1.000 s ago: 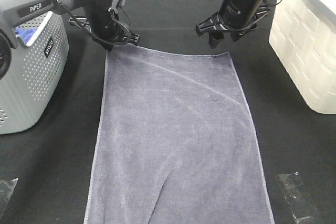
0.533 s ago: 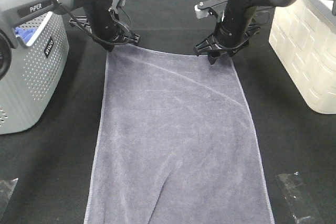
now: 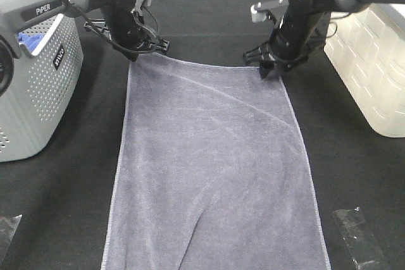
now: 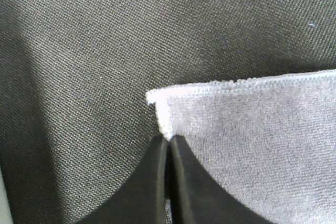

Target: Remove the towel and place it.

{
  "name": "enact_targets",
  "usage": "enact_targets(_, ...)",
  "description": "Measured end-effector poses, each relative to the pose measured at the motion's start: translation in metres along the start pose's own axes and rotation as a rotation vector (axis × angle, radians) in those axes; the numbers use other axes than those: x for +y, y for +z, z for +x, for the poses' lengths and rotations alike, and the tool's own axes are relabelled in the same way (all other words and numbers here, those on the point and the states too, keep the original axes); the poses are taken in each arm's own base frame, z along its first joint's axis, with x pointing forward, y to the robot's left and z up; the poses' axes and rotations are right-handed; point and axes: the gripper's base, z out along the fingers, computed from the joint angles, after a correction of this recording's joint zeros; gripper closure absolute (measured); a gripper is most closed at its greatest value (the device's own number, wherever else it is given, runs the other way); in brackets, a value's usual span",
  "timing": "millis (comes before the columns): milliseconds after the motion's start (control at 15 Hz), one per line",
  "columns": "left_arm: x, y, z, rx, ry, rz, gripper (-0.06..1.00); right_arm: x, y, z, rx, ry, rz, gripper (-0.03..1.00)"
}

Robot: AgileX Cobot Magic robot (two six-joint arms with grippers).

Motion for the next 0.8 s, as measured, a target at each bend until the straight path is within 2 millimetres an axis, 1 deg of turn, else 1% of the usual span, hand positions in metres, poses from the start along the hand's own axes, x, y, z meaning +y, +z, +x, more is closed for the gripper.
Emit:
enact_targets(67, 0.000, 0.000, 0.000, 0.000, 0.000, 0.000, 0.94, 0.001, 0.007, 0.003, 0.012, 0.008, -0.011, 0.50)
enact_targets(133, 0.000, 0.000, 0.000, 0.000, 0.000, 0.000, 0.94, 0.002, 0.008, 0.003, 0.013, 0.011, -0.014, 0.58)
enact_targets(333, 0.000, 0.000, 0.000, -0.001, -0.001, 0.000, 0.94, 0.004, 0.008, 0.003, 0.009, 0.015, -0.029, 0.96)
enact_targets(600, 0.001, 0.000, 0.000, -0.003, 0.006, -0.008, 0.94, 0.003, 0.002, -0.003, 0.001, -0.009, -0.015, 0.97)
enact_targets(733, 0.002, 0.000, -0.001, -0.013, 0.020, -0.025, 0.94, 0.000, -0.012, -0.018, -0.044, -0.031, 0.012, 0.97)
enact_targets(800, 0.003, 0.000, -0.003, -0.028, 0.026, -0.029, 0.94, -0.003, -0.024, -0.030, -0.088, -0.045, 0.033, 0.97)
